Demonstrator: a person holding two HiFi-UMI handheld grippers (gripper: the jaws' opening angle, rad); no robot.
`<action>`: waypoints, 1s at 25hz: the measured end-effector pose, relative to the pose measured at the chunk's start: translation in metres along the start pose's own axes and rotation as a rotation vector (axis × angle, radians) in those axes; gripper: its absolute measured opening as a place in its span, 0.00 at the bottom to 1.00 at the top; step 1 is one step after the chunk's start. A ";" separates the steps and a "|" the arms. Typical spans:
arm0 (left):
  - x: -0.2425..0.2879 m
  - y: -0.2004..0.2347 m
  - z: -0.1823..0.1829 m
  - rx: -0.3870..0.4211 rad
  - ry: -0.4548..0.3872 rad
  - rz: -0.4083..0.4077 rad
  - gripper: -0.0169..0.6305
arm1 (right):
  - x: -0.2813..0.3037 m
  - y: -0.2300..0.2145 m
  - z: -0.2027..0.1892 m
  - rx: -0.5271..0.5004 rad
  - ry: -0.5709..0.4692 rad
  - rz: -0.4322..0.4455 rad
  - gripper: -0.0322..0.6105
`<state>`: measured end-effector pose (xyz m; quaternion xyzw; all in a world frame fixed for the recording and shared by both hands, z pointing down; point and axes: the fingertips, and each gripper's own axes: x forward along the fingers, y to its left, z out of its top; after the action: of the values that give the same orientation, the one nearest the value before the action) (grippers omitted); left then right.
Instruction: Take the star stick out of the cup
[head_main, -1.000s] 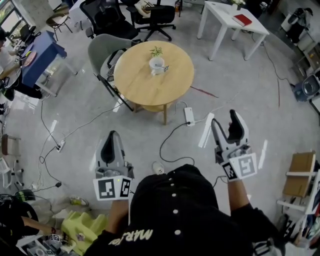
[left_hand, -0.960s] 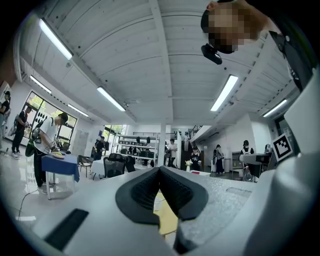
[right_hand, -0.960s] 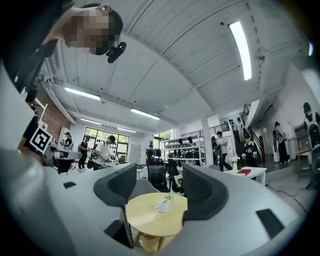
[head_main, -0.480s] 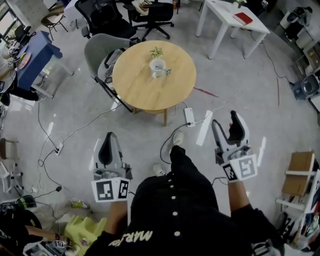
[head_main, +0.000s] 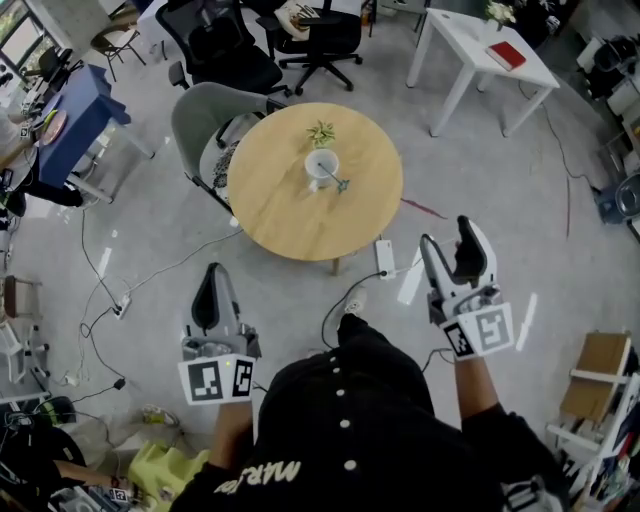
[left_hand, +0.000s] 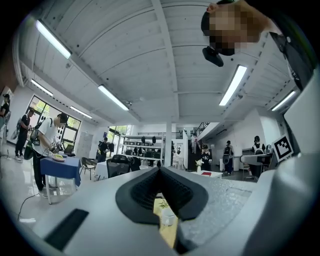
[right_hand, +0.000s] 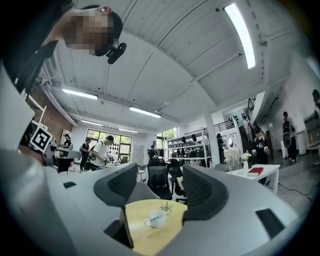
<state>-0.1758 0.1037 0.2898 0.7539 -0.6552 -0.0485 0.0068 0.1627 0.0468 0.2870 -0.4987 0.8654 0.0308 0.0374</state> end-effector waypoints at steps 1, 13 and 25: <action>0.012 0.000 0.001 0.002 -0.002 0.006 0.03 | 0.012 -0.009 0.000 0.001 -0.002 0.004 0.48; 0.132 -0.013 0.001 0.026 -0.009 0.096 0.03 | 0.123 -0.101 -0.010 0.006 -0.010 0.081 0.48; 0.187 -0.013 -0.016 0.029 0.039 0.124 0.03 | 0.189 -0.130 -0.046 0.019 0.038 0.132 0.47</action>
<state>-0.1361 -0.0797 0.2923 0.7126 -0.7011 -0.0238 0.0113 0.1789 -0.1847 0.3125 -0.4408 0.8972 0.0155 0.0234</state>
